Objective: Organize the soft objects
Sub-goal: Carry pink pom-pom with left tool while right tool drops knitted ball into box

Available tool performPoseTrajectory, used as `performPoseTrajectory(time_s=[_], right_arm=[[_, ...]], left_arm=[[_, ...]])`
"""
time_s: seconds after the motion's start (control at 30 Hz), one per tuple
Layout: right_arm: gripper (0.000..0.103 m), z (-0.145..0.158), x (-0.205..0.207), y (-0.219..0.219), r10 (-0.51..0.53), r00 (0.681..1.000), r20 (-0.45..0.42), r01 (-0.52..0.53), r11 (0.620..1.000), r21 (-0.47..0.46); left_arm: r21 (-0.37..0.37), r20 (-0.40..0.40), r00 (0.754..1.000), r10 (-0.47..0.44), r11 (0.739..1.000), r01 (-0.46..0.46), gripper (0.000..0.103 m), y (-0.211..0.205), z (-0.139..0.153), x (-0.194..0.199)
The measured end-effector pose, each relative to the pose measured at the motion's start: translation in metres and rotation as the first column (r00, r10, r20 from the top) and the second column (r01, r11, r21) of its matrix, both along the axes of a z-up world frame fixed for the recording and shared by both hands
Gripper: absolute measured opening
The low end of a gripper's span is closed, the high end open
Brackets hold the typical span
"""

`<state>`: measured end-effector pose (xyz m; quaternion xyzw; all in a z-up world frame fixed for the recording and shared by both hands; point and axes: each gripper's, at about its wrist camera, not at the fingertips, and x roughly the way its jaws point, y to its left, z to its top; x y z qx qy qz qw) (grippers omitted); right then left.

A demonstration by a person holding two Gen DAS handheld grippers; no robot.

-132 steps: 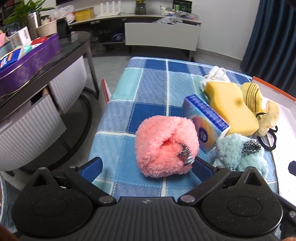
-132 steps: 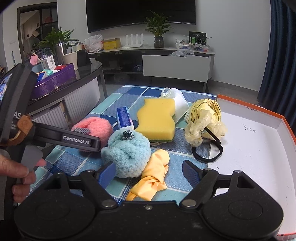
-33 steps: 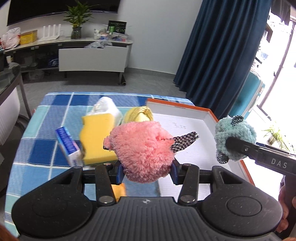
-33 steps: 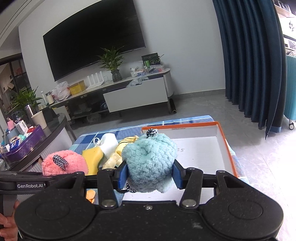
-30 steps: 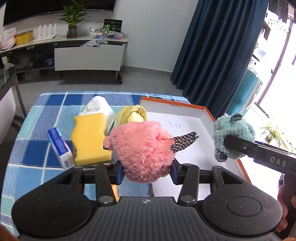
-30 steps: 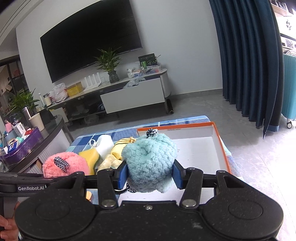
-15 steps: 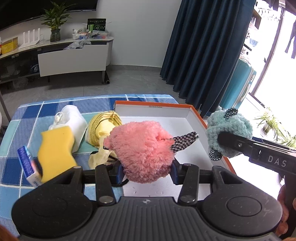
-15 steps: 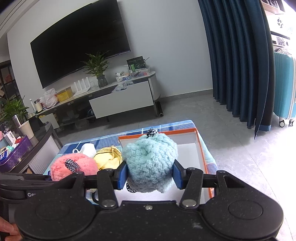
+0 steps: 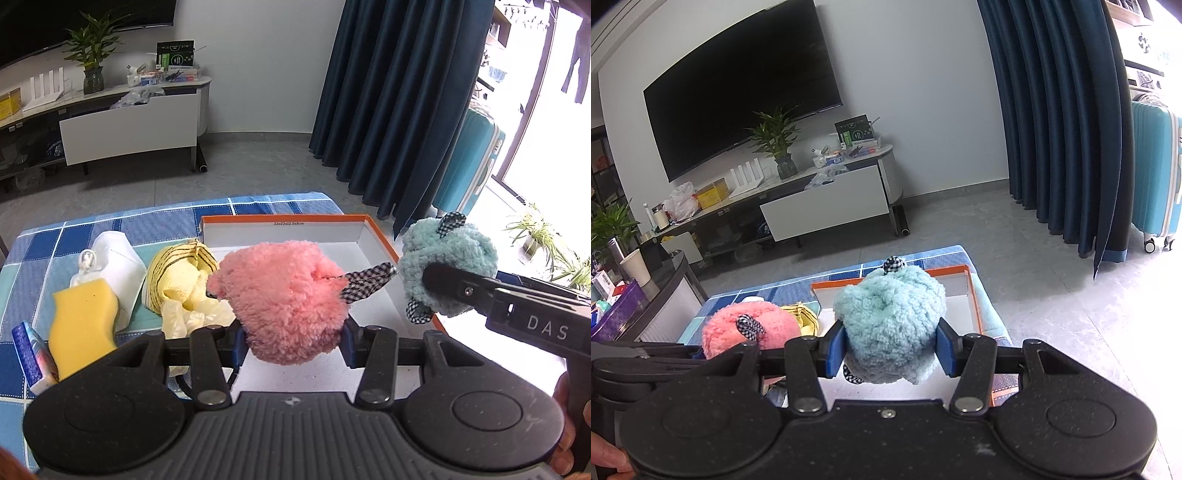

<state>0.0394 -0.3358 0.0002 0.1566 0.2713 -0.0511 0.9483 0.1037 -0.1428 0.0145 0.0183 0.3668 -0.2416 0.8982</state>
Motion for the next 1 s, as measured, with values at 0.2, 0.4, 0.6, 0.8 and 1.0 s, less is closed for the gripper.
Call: performPoseTrajectory(time_s=[0.2,0.4,0.6,0.8,1.0], right_arm=[[0.061,-0.002,0.003,-0.001,-0.005,1.0,-0.006,0.005,1.0,-0.001],[0.062,-0.003,0.007,-0.001,-0.008,1.0,-0.017,0.008,1.0,-0.006],[0.062,-0.007,0.014,-0.005,-0.014,0.999,-0.034,0.014,1.0,-0.006],[0.062,-0.01,0.026,-0.008,-0.012,0.998,-0.056,0.012,1.0,0.002],[0.063,-0.014,0.038,-0.011,-0.011,0.997,-0.073,0.011,1.0,0.003]], left_arm=[[0.007,-0.002,1.0,-0.002,1.0,0.002,0.047,-0.004,-0.002,0.004],[0.015,-0.007,1.0,-0.003,1.0,0.004,0.048,-0.01,-0.004,0.007],[0.017,-0.012,1.0,-0.007,1.0,0.007,0.048,-0.016,-0.005,0.012],[0.021,-0.029,1.0,-0.003,1.0,0.003,0.048,-0.02,-0.009,0.02],[0.027,-0.035,0.999,0.003,1.0,-0.002,0.048,-0.025,-0.011,0.031]])
